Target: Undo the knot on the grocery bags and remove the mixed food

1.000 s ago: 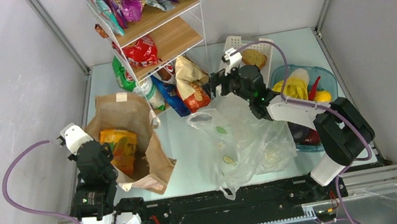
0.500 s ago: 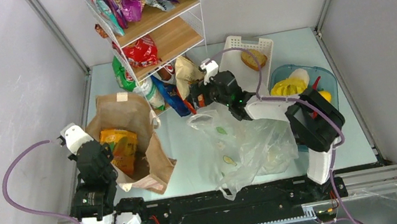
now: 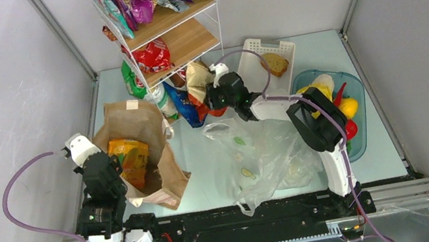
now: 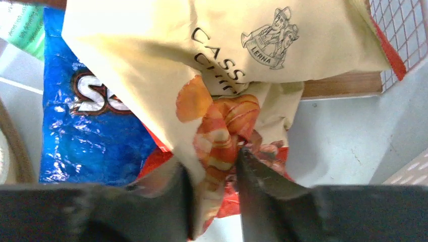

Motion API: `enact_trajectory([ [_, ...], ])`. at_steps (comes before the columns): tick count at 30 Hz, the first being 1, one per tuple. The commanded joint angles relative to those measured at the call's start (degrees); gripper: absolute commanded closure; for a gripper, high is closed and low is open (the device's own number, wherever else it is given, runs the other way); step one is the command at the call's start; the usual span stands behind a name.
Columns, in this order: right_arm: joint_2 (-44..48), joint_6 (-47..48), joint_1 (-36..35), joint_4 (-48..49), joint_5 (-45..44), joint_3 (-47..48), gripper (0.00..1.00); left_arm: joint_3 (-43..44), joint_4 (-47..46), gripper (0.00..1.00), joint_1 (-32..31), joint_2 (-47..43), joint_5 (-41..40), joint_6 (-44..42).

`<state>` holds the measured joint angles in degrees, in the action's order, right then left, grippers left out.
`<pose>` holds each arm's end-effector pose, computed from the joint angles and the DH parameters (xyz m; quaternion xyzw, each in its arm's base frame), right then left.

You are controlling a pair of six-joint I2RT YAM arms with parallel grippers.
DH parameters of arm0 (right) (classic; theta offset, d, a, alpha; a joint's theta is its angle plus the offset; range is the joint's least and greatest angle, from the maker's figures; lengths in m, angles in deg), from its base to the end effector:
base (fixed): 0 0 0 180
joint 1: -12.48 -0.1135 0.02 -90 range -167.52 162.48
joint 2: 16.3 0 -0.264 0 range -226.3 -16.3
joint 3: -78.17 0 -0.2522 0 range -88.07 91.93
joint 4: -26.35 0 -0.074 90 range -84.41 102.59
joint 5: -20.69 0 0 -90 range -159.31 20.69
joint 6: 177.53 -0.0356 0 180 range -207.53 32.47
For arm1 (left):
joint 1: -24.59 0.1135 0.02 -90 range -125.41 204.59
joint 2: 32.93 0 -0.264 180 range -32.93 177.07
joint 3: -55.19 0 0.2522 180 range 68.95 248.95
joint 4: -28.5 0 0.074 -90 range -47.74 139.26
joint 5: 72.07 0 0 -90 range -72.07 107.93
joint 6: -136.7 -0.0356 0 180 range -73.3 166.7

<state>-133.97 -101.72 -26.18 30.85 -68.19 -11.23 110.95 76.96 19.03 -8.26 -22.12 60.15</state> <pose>0.3653 0.2931 0.1905 -0.1816 0.8117 0.2543 0.4934 0.0945 0.0138 0.3237 -0.2544 0.7413 0.1802 0.5943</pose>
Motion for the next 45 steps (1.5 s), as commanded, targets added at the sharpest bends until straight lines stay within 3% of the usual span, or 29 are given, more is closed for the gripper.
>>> enact_trajectory([
  [1, 0.4, -5.7, 2.5, -0.9, 4.6, 1.7, 0.79, 0.2, -5.7, 1.0, 0.4, -1.1, 1.2, 0.8],
  [2, 0.9, -5.7, 3.0, 0.3, 4.8, 1.2, 0.92, 0.2, -5.7, 1.0, 0.4, -1.1, 1.2, 0.8],
  [4, 3.2, -4.6, 3.3, 2.1, 5.4, -0.6, 1.0, 0.2, -5.7, 1.0, 0.4, -1.0, 1.3, 0.8],
  [8, 8.1, 1.8, 3.1, 3.1, 5.9, -1.4, 1.0, 0.3, -5.7, 1.0, 0.4, -1.1, 1.4, 0.8],
  [15, 12.2, 11.0, 2.9, 7.7, -0.7, -2.8, 1.0, 0.1, -5.8, 1.0, 0.5, -1.6, 1.4, 0.9],
  [24, 10.1, 22.9, 3.3, 23.9, -5.0, -4.4, 1.0, 0.1, -5.8, 1.0, 0.5, -1.8, 1.8, 0.9],
  [27, 8.0, 23.9, 4.1, 29.2, -4.3, -3.9, 1.0, 0.0, -5.8, 1.0, 0.5, -2.0, 1.7, 0.9],
  [37, 0.8, 23.5, 5.0, 32.5, -7.1, 4.7, 1.0, 0.2, -5.8, 1.0, 0.6, -1.5, 2.2, 1.0],
  [45, -5.0, 23.2, 5.2, 30.4, 0.0, 13.8, 1.0, 0.0, -5.9, 1.0, 0.6, -1.5, 2.6, 1.0],
])
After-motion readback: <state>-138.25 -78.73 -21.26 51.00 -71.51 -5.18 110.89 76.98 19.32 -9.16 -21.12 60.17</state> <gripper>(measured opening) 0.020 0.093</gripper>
